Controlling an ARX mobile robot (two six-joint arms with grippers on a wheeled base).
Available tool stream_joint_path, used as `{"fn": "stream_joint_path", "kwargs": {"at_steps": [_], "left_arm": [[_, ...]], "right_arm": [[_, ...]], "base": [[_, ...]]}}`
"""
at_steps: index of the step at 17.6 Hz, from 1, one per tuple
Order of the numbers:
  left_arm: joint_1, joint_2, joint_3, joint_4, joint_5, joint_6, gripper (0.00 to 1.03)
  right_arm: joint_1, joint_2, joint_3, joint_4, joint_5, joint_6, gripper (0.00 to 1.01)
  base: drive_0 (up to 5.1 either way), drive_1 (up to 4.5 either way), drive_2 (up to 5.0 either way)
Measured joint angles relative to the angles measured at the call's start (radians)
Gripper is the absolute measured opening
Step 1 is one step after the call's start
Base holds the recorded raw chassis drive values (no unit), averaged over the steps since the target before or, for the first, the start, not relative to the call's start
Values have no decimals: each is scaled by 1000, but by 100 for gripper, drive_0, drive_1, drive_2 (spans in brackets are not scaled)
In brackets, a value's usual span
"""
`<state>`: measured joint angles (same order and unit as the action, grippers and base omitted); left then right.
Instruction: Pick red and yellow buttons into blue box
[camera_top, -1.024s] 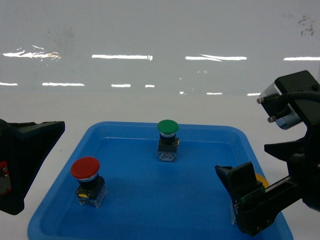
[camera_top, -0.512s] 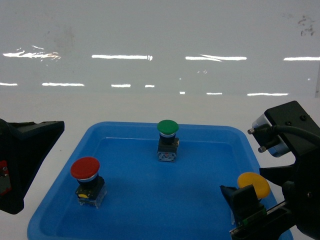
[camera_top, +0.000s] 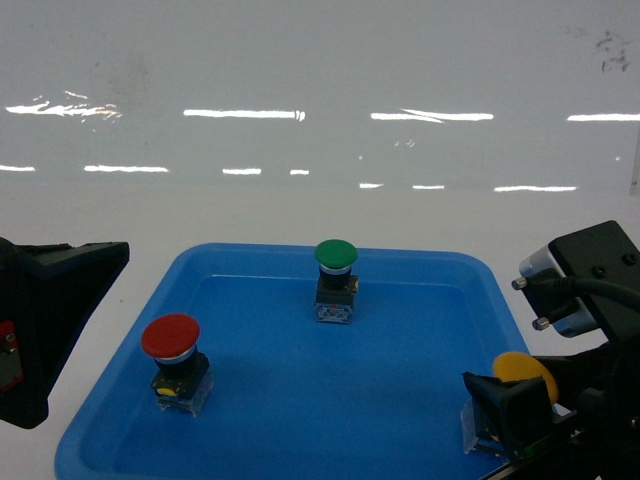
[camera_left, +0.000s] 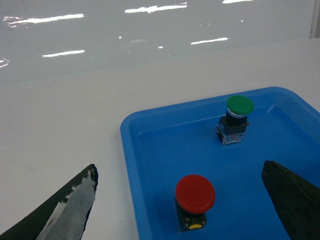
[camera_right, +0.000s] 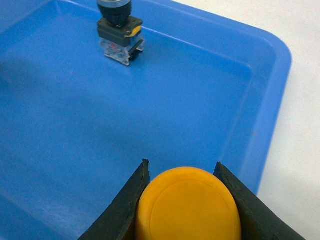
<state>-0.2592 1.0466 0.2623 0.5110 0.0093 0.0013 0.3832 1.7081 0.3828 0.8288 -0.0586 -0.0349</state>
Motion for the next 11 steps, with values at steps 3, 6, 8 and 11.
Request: {"fn": "stream_joint_path", "kwargs": {"at_steps": [3,6,8,11], "left_arm": [[0,0,0,0,0,0,98],[0,0,0,0,0,0,98],[0,0,0,0,-2,0,98],[0,0,0,0,-2,0,98]], "right_arm": [[-52,-90,-17,16,0,18,34],[-119,-276,-34,-5,2,9,34],[-161,-415,-58,-42,17,-7,34],[-188,-668,-118,-135,55,-38,34]], "base": [[0,0,0],[0,0,0],[0,0,0],[0,0,0]]}}
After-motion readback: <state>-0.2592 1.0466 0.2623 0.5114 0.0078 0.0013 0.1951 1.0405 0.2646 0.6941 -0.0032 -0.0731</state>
